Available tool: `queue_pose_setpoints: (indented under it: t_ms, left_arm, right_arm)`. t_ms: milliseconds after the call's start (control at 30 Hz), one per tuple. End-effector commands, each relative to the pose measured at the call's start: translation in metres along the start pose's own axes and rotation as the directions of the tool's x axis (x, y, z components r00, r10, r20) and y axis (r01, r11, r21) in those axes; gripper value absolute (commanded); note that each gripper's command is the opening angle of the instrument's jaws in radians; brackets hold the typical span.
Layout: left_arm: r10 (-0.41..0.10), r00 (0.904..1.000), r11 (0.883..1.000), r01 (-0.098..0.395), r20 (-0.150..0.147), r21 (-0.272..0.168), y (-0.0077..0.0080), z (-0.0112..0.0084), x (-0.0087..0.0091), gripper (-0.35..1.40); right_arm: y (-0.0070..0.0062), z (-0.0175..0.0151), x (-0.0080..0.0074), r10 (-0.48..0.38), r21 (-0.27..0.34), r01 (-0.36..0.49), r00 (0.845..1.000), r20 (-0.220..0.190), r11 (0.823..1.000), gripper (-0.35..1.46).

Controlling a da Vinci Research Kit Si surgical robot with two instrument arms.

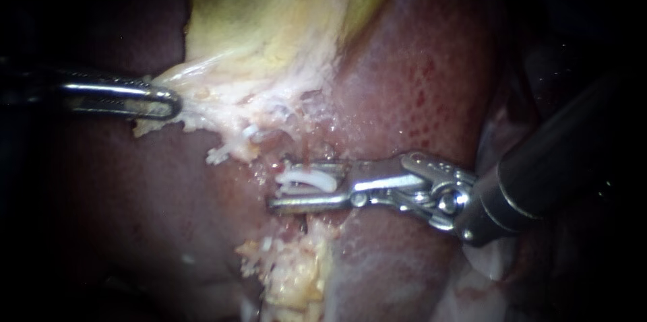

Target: Going back second clip right tube

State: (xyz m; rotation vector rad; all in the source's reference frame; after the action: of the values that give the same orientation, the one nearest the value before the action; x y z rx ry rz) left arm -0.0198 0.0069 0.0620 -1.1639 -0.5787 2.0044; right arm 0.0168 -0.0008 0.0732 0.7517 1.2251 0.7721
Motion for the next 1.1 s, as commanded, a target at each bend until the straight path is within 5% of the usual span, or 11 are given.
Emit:
queue_pose_setpoints:
  t_ms: [33,267,600,1100]
  left_arm:
    - [0.000,1.0000,1.000,0.000,0.000,0.000,0.0000,0.0000,0.0000,-0.35]
    - [0.000,1.0000,1.000,0.000,0.000,0.000,0.0000,0.0000,0.0000,-0.35]
    - [0.000,1.0000,1.000,0.000,0.000,0.000,0.0000,-0.0001,-0.0001,-0.35]
    - [0.000,1.0000,1.000,0.000,0.000,0.000,0.0000,-0.0001,-0.0001,-0.35]
  right_arm:
    - [0.0001,-0.0001,-0.0001,0.000,-0.002,0.000,1.000,0.005,1.000,0.50]
    - [0.0001,-0.0004,-0.0003,-0.009,-0.006,0.009,1.000,0.016,1.000,0.50]
    - [0.0006,-0.0016,-0.0005,0.108,-0.010,-0.108,0.994,0.022,0.994,0.50]
    - [0.0004,-0.0031,-0.0003,0.110,-0.002,-0.110,0.994,0.027,0.994,0.50]
